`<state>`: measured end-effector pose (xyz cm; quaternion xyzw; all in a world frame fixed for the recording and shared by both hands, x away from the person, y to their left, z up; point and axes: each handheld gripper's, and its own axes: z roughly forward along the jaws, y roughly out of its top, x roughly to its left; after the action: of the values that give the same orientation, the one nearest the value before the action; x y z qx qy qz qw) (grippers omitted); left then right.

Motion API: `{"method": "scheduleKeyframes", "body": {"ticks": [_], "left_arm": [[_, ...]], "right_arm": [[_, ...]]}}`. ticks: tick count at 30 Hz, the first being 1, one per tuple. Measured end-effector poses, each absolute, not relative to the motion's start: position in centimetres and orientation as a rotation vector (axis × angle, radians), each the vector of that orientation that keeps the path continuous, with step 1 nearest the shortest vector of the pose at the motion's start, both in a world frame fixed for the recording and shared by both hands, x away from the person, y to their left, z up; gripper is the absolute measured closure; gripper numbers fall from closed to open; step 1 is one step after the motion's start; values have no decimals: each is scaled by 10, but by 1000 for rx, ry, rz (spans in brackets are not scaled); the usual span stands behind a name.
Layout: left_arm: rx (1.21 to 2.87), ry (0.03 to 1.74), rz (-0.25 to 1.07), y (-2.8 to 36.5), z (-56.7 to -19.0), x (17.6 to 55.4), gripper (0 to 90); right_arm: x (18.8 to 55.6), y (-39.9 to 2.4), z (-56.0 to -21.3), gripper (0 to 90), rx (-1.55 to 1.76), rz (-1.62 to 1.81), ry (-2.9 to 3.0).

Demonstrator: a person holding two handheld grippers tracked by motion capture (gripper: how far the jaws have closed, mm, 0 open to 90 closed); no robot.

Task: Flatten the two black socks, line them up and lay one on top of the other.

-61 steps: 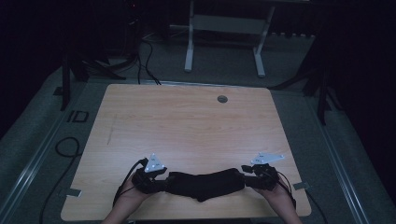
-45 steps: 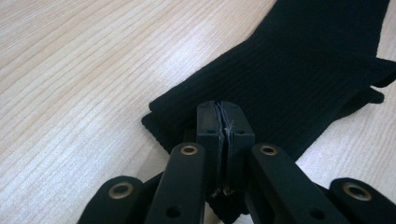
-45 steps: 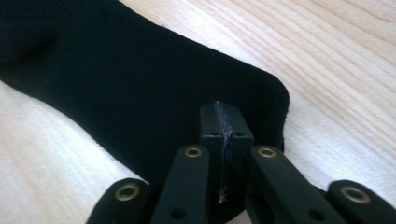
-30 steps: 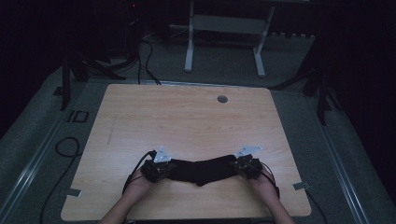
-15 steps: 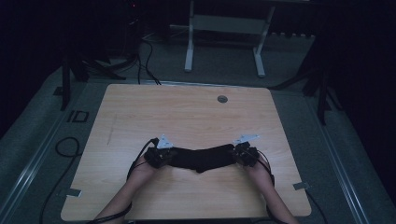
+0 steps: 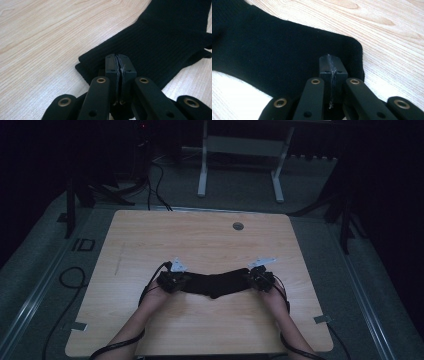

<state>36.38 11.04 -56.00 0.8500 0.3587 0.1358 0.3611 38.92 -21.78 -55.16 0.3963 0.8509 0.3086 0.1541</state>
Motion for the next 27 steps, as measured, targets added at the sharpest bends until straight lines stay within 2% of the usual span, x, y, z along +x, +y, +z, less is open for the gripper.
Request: {"method": "scheduleKeyframes", "body": {"ticks": [4, 8, 9, 11, 14, 15, 19, 20, 21, 24, 27], "left_arm": [[2190, 926, 342, 110, -558, 365, 855], [2194, 919, 325, 111, -548, 362, 690], [2183, 911, 314, 112, -546, 361, 608], [2170, 898, 309, 113, -540, 358, 507], [2151, 884, 311, 114, -534, 352, 351], [2142, 883, 310, 114, -533, 352, 271], [2128, 907, 353, 118, -526, 344, 110], [2125, 910, 383, 120, -524, 341, 94], [2120, 909, 400, 121, -523, 339, 86], [2072, 905, 464, 127, -520, 333, 84], [2025, 888, 454, 133, -521, 329, 84]], "right_arm": [[391, -218, -550, 860, 1144, 898, 2439], [384, -216, -542, 784, 1102, 965, 2434], [382, -216, -538, 746, 1096, 977, 2421], [381, -216, -532, 659, 1079, 997, 2414], [379, -217, -524, 493, 1073, 1034, 2409], [379, -218, -522, 429, 1066, 1047, 2416], [377, -219, -521, 251, 1070, 1070, 2421], [376, -219, -521, 155, 1076, 1077, 2420], [374, -218, -522, 107, 1042, 1070, 2437], [370, -217, -524, 110, 1019, 1062, 2421], [367, -218, -526, 111, 1004, 1104, 2410]]}}
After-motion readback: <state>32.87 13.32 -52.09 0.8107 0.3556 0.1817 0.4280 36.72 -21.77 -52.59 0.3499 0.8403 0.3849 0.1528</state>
